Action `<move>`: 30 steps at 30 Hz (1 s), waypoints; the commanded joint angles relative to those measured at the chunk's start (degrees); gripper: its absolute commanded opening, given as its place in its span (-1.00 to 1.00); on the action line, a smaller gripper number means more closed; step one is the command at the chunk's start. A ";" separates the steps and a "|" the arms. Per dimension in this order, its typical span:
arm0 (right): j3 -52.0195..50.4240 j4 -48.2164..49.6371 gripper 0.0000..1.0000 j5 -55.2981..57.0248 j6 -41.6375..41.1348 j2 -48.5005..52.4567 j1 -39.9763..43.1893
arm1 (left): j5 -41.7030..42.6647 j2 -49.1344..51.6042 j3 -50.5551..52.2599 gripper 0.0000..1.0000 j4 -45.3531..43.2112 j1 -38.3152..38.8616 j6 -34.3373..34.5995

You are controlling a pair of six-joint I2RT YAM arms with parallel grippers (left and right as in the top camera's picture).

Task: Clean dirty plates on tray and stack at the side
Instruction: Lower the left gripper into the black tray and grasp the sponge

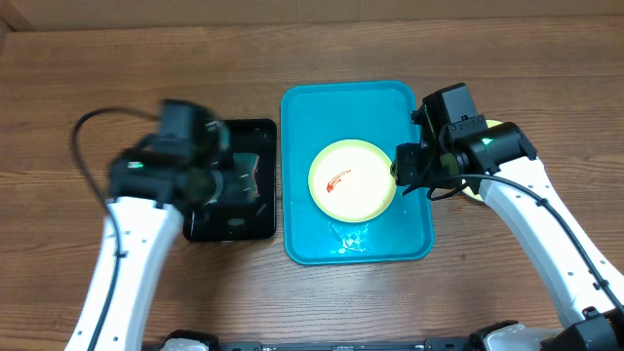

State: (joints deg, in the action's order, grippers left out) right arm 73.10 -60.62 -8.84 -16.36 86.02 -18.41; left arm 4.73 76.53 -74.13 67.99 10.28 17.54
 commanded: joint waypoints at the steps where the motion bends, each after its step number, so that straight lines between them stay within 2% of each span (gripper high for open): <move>1: -0.39 -0.28 0.07 -2.01 -0.55 -0.02 0.04 | -16.00 2.95 0.63 0.56 -4.37 6.03 4.50; 5: -0.39 -1.64 0.05 -4.11 -0.55 -0.02 0.04 | -14.23 9.86 0.63 0.34 -5.57 6.10 7.23; 7: -0.39 -2.12 0.04 -4.11 -0.55 -0.02 0.04 | -11.61 14.23 0.63 0.30 -5.03 5.55 7.48; 11: -0.39 -2.75 0.03 -4.11 -0.55 -0.02 0.04 | -8.26 23.02 0.63 0.08 -5.29 4.72 7.39; 17: -0.39 -3.02 0.01 -4.13 -0.55 -0.02 0.04 | -7.89 31.95 0.63 -0.46 -7.50 4.04 7.67; 21: -0.39 -3.63 0.01 -4.13 -0.55 -0.02 0.04 | -8.15 32.50 0.61 -0.47 -9.51 2.97 8.41; 23: -0.39 -3.96 0.01 -4.11 -0.52 -0.02 0.04 | -8.11 32.46 0.59 -0.75 -9.92 2.45 8.41; 25: -0.39 -4.11 0.00 -4.11 -0.52 -0.02 0.04 | -7.06 32.37 0.11 -0.92 -8.94 2.08 8.41; 28: -0.39 -4.26 0.00 -4.11 -0.52 -0.02 0.04 | -6.69 31.63 -2.95 -0.92 -4.85 2.05 8.22; 30: -0.39 -4.13 -0.01 -4.07 -0.52 -0.02 0.04 | -7.45 31.06 -5.84 -0.77 -2.86 1.95 8.11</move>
State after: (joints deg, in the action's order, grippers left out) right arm 72.90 -64.99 -12.69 -16.53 86.02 -18.41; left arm -2.96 109.10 -75.11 63.75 12.38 25.39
